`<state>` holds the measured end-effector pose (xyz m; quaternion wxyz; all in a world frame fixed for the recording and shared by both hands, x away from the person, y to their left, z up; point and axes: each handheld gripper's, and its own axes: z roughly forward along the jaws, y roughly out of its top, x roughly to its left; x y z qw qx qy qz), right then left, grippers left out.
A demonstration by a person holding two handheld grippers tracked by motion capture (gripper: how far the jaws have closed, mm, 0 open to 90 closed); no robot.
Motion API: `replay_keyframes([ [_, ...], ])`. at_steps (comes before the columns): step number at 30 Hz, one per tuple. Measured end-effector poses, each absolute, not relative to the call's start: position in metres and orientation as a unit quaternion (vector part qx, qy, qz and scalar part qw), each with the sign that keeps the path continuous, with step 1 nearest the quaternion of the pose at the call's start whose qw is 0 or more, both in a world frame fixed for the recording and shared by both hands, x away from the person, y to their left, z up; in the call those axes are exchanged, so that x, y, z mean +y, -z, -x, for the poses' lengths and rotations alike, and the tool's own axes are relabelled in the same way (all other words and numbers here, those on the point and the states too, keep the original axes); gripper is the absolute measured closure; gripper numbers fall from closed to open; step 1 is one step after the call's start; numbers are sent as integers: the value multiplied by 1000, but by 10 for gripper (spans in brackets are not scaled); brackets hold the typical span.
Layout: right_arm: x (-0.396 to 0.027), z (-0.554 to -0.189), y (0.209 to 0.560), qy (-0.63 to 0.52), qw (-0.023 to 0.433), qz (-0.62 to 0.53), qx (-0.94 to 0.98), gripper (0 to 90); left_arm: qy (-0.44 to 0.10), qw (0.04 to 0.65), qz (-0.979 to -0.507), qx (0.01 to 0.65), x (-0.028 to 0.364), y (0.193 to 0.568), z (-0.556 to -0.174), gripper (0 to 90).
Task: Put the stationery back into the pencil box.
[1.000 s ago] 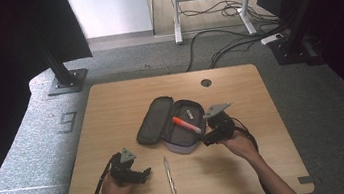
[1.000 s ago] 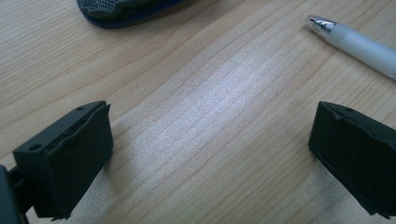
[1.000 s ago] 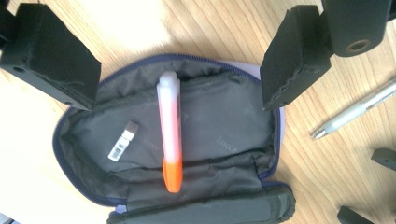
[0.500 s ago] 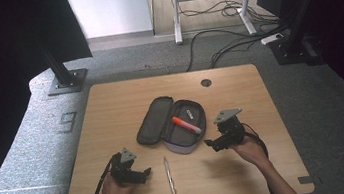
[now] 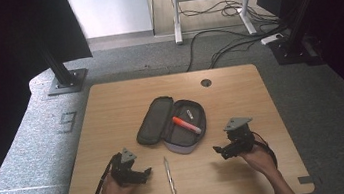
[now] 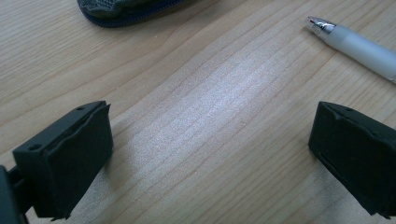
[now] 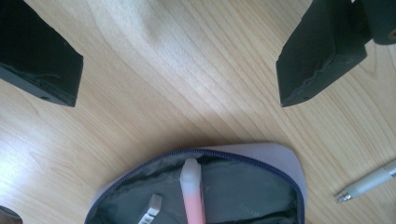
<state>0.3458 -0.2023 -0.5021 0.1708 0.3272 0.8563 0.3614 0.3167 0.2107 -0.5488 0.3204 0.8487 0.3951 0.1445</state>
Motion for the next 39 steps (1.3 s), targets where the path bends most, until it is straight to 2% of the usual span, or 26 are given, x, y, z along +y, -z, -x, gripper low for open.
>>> replay_keyframes([
  [23, -230, -340, 557, -359, 156, -381, 838, 4, -143, 322, -851, 390, 211, 549, -316, 1],
  [28, -232, -340, 557, -359, 157, -382, 837, 13, -142, 317, -850, 396, 210, 545, -315, 52],
  [39, -231, -340, 557, -358, 159, -383, 837, 11, -147, 331, -851, 379, 198, 533, -307, 100],
])
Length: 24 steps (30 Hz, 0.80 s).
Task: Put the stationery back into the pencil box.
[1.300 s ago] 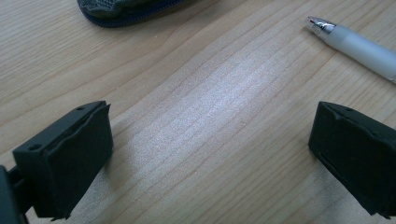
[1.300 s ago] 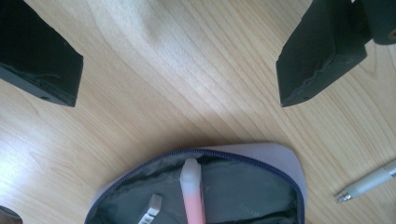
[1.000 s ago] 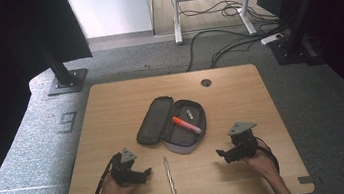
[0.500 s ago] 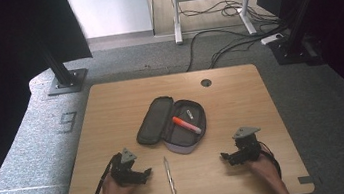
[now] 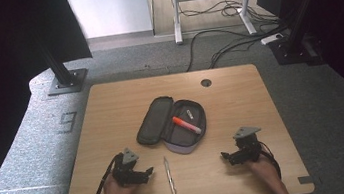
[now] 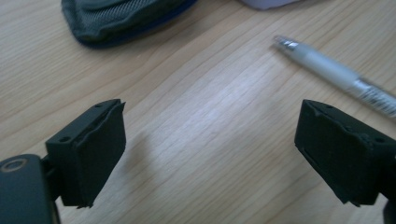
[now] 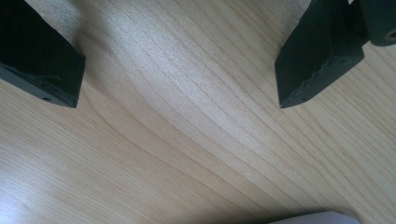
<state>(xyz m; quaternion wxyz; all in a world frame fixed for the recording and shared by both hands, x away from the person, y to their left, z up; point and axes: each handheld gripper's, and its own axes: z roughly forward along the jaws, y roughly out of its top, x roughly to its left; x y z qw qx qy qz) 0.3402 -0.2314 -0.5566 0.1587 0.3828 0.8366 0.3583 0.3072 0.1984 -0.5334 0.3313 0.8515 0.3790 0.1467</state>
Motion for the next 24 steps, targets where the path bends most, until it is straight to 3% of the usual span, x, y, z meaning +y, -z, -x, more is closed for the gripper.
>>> replay_keyframes([
  [24, -231, -340, 557, -358, 159, -383, 837, 12, -111, 358, -860, 347, 159, 528, -297, 175],
])
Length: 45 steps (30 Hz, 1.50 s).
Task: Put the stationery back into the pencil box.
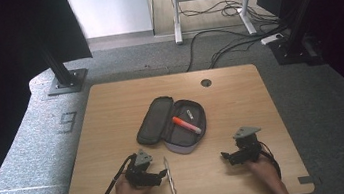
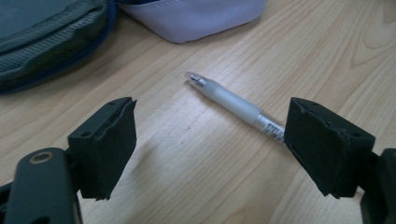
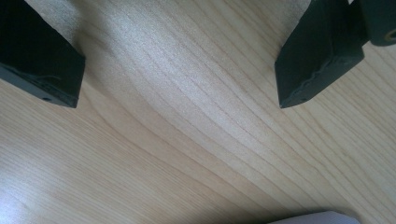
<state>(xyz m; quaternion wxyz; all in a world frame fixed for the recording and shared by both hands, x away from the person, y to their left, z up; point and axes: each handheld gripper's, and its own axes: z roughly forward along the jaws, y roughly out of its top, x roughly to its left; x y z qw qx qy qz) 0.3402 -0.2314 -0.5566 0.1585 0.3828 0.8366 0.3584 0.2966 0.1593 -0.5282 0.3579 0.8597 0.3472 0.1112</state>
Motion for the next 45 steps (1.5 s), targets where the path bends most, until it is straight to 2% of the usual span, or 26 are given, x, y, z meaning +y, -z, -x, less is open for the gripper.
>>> replay_keyframes([
  [14, -232, -340, 557, -358, 159, -382, 837, 12, -101, 350, -867, 341, 146, 537, -295, 186],
  [21, -232, -340, 557, -358, 159, -383, 837, 13, -116, 315, -880, 337, 147, 540, -293, 225],
  [25, -232, -340, 557, -358, 159, -383, 837, 13, -117, 315, -879, 337, 151, 538, -292, 300],
  [28, -232, -340, 557, -358, 159, -383, 837, 13, -116, 318, -879, 336, 156, 537, -291, 409],
  [32, -232, -340, 557, -358, 159, -383, 837, 13, -114, 313, -880, 338, 161, 535, -291, 509],
  [40, -232, -340, 557, -358, 159, -383, 837, 13, -112, 307, -881, 342, 173, 533, -287, 574],
  [45, -232, -340, 557, -358, 159, -383, 837, 13, -111, 311, -879, 344, 181, 533, -287, 684],
])
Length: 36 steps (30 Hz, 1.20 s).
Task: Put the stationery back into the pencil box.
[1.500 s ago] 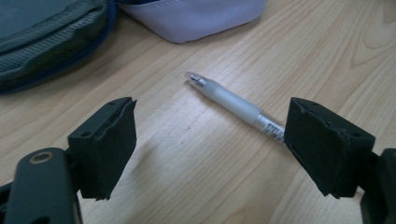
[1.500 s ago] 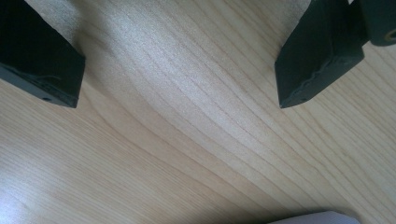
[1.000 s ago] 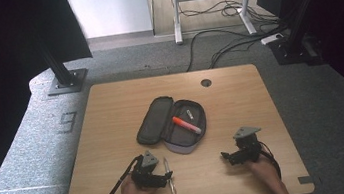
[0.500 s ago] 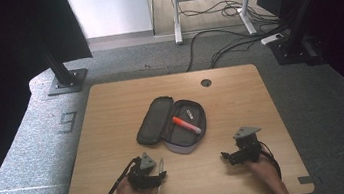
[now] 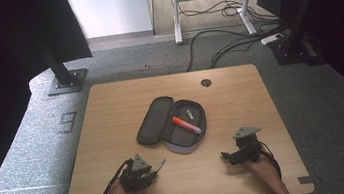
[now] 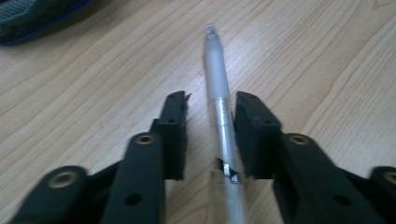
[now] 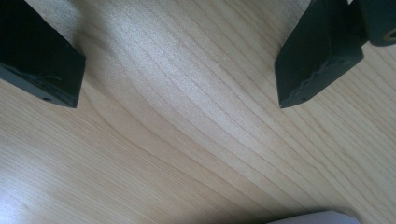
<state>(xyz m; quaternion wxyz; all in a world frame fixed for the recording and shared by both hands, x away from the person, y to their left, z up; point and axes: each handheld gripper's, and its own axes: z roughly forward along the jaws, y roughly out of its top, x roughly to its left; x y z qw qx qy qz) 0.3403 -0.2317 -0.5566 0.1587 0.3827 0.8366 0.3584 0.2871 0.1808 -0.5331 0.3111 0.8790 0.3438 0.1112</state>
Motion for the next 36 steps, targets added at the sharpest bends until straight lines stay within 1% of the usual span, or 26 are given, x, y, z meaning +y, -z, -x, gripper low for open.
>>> replay_keyframes([
  [3, -232, -340, 557, -358, 159, -383, 837, 13, -109, 320, -876, 345, 186, 534, -288, 761],
  [8, -232, -340, 557, -358, 159, -383, 837, 13, -103, 330, -879, 330, 188, 536, -290, 799],
  [18, -232, -340, 557, -358, 159, -383, 837, 13, -101, 337, -879, 321, 187, 533, -289, 800],
  [27, -232, -340, 557, -358, 159, -383, 837, 13, -106, 361, -872, 313, 186, 516, -283, 800],
  [36, -232, -340, 557, -358, 159, -382, 837, 12, -113, 362, -868, 319, 183, 504, -288, 800],
])
